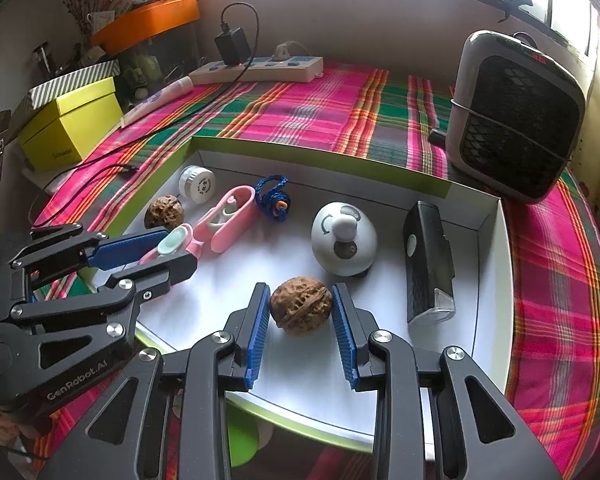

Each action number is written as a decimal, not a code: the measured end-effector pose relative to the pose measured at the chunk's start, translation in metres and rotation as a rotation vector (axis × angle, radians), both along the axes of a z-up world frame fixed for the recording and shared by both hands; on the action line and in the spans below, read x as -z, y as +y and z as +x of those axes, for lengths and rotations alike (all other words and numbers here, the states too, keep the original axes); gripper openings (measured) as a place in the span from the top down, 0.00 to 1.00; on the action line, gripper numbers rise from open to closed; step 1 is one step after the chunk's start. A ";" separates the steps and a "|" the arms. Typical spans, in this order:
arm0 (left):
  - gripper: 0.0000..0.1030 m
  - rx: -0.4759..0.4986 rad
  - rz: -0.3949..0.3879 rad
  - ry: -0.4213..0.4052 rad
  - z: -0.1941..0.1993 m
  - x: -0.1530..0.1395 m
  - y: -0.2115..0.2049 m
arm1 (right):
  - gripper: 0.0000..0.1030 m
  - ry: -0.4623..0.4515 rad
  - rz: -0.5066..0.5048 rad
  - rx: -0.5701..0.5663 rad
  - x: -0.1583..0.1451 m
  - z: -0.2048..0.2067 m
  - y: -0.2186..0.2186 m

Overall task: Organize objects
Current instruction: 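Open both grippers to release the walnut and pink holder into the tray, then withdraw both grippers from the tray toward the objects beside it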

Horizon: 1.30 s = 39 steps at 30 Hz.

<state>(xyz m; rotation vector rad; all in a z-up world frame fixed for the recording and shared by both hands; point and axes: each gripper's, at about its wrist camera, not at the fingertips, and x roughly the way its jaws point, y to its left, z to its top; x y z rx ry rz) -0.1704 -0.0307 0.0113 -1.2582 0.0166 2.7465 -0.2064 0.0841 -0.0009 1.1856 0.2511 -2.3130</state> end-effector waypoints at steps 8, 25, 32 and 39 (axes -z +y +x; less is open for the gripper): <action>0.73 -0.005 0.012 0.000 0.003 -0.003 -0.002 | 0.62 0.014 -0.014 0.014 -0.006 0.002 0.003; 0.72 -0.026 0.010 0.054 0.030 -0.022 -0.001 | 0.61 0.067 -0.051 0.058 -0.024 0.023 0.012; 0.72 -0.042 0.023 0.081 0.047 -0.031 -0.005 | 0.61 0.105 -0.072 0.073 -0.037 0.042 0.017; 0.71 -0.055 0.030 0.109 0.067 -0.037 -0.007 | 0.61 0.142 -0.087 0.092 -0.045 0.065 0.021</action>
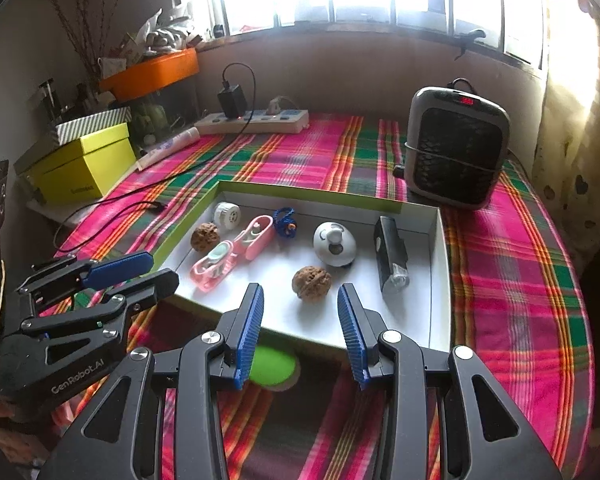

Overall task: Organize objects
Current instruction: 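Withdraw both grippers from the tray toward the objects beside it, then close the right gripper on the green-topped white object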

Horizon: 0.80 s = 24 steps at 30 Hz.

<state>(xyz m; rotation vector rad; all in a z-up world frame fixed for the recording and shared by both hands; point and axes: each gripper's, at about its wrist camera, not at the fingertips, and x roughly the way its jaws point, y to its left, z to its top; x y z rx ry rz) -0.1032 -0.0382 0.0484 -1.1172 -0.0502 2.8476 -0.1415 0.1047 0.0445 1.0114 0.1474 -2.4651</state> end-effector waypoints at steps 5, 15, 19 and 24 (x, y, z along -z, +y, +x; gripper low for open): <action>0.71 -0.012 0.001 0.018 0.014 -0.002 -0.002 | 0.61 0.023 -0.018 0.025 -0.004 0.016 0.007; 0.71 0.021 0.040 0.008 0.038 0.009 -0.001 | 0.61 -0.018 -0.022 0.058 0.017 0.038 0.020; 0.67 0.044 0.051 -0.022 0.039 0.020 0.001 | 0.60 -0.056 -0.022 0.082 0.031 0.040 0.025; 0.67 0.057 0.062 -0.052 0.040 0.033 0.001 | 0.55 -0.090 -0.033 0.084 0.040 0.039 0.021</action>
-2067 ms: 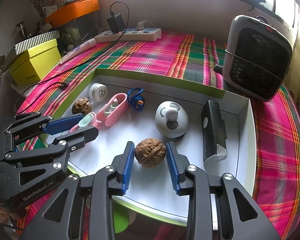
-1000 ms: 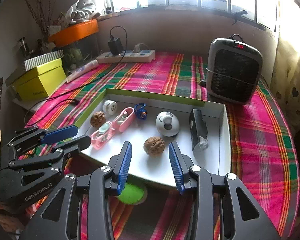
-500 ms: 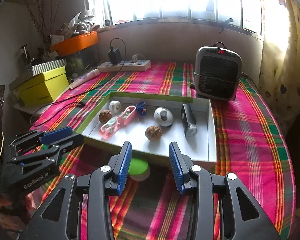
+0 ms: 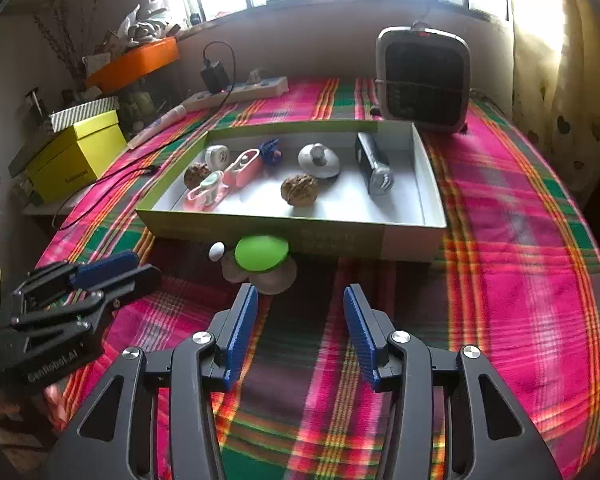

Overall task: Organize objects
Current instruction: 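Close the right gripper on the green-topped white object, then close the left gripper on the white knob while the right gripper holds the green object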

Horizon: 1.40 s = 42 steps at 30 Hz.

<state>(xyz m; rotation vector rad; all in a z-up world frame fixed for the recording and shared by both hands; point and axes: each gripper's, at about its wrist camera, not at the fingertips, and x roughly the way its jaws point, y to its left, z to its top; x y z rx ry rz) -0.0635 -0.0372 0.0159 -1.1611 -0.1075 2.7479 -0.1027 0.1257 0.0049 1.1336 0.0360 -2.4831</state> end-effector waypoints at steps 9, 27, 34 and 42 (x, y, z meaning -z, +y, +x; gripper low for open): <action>0.66 0.025 0.026 -0.029 -0.003 0.006 -0.004 | 0.55 -0.011 -0.008 -0.018 0.003 -0.009 -0.016; 0.65 0.057 0.092 -0.074 -0.012 0.013 -0.010 | 0.55 0.027 0.040 0.041 0.004 -0.017 -0.031; 0.65 0.057 0.089 -0.075 -0.013 0.013 -0.010 | 0.66 0.045 0.041 0.028 0.001 -0.013 -0.029; 0.65 0.064 0.101 -0.091 -0.020 0.012 -0.002 | 0.66 0.024 -0.005 0.034 0.000 -0.012 -0.007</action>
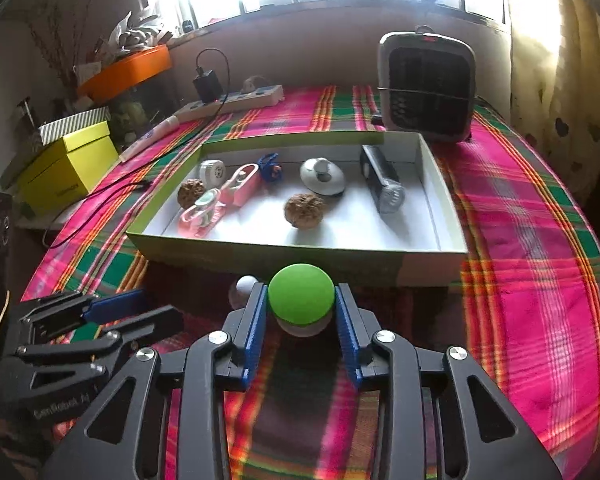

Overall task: Organize objects
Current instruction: 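Close the left gripper on the white knob while the right gripper holds the green object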

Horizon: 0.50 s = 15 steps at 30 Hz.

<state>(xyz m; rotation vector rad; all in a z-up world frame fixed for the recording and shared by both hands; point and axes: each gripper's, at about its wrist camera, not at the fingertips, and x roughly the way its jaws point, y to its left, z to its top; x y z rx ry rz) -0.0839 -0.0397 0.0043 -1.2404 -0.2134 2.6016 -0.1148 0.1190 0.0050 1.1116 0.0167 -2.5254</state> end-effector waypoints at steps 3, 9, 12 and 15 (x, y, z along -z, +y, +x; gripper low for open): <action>0.65 0.016 -0.007 -0.002 -0.003 0.000 0.009 | 0.66 -0.002 0.001 0.018 -0.001 0.001 0.012; 0.64 0.051 -0.010 0.004 -0.009 -0.004 0.027 | 0.66 0.003 0.036 0.041 -0.001 0.001 0.030; 0.64 0.063 -0.021 -0.001 -0.013 -0.003 0.035 | 0.66 0.006 0.035 0.046 -0.001 -0.002 0.037; 0.64 0.060 -0.037 -0.010 -0.017 -0.001 0.042 | 0.66 0.008 0.033 0.040 -0.001 -0.004 0.041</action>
